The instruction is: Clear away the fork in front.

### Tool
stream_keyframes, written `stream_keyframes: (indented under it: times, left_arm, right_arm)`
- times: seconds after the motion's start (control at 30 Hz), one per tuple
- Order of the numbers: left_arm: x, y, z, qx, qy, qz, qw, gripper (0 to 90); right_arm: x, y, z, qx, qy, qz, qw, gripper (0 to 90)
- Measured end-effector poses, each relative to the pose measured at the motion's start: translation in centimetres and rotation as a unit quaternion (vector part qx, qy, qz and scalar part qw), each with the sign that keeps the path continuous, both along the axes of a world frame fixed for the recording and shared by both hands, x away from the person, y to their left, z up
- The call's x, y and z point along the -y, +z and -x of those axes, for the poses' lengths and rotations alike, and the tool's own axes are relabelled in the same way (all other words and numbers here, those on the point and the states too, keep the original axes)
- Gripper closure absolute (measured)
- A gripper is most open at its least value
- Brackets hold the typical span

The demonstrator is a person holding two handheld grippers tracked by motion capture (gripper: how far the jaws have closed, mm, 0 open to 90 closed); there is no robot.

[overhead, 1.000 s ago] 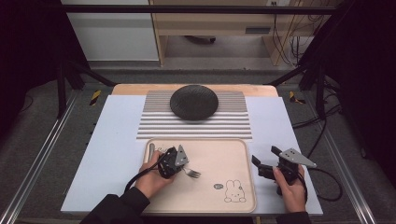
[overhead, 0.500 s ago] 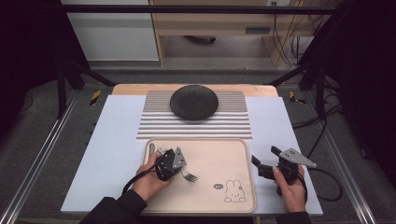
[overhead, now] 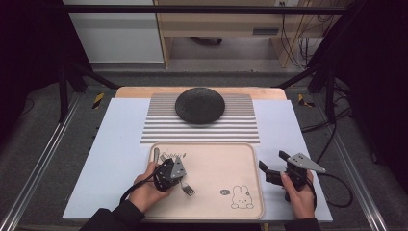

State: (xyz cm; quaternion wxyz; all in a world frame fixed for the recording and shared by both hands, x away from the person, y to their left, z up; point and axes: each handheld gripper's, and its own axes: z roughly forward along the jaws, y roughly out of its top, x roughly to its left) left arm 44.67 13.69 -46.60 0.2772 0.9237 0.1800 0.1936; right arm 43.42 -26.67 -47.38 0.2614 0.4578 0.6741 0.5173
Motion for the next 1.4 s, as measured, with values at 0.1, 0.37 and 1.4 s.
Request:
stream_keyframes:
  times: [0.1, 0.37, 1.4]
  left_arm:
    - [-0.4, 0.0, 0.2, -0.001, 0.001, 0.001, 1.0000, 90.0]
    - [-1.7, 0.1, 0.9, -0.008, 0.002, 0.001, 1.0000, 90.0]
    - [-6.2, 0.2, 1.5, -0.022, 0.017, 0.011, 0.9996, 90.0]
  right_arm:
    - [0.0, 0.0, 0.0, 0.000, 0.001, 0.000, 1.0000, 7.2]
    - [-0.1, 0.0, 0.0, 0.000, 0.002, 0.001, 1.0000, 7.1]
    - [-0.1, -0.1, 0.0, -0.003, 0.005, 0.001, 1.0000, 6.9]
